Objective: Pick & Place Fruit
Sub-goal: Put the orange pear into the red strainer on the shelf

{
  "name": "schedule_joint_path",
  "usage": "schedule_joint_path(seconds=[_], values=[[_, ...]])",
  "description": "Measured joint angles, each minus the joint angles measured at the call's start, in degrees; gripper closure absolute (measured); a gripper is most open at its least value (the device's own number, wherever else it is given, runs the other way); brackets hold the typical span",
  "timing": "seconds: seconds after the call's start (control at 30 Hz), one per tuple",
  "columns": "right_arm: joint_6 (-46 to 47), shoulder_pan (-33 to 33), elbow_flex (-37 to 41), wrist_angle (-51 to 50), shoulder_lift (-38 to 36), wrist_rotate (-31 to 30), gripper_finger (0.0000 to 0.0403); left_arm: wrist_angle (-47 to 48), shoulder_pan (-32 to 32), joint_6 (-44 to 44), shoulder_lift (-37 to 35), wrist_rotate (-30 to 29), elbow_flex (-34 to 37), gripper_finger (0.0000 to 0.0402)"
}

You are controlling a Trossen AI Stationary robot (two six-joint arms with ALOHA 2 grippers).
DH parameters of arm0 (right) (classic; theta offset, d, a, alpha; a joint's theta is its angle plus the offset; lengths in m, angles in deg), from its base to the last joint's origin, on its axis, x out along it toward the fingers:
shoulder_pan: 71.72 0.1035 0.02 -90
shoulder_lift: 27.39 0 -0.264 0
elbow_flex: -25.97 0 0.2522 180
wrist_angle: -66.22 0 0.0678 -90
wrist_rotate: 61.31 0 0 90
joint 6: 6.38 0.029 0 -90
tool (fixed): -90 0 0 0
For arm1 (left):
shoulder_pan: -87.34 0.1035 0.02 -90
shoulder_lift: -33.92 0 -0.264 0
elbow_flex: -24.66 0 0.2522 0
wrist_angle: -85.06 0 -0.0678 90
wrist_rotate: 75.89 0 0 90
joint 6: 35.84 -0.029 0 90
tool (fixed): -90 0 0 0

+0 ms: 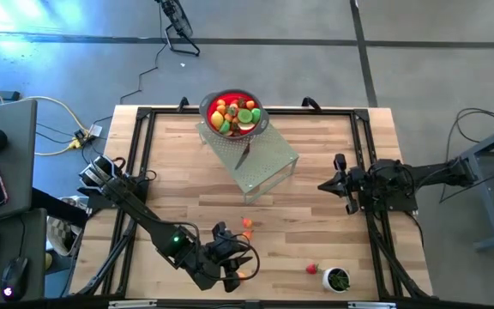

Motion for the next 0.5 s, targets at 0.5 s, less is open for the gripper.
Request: schedule_joint_path(seconds=[0.5], values=[[3.04, 0.0, 0.0, -3.29, -0.09, 0.2, 0.0401, -6.7, 0.0, 4.2, 3.7, 2.5, 0.0, 0.0286]])
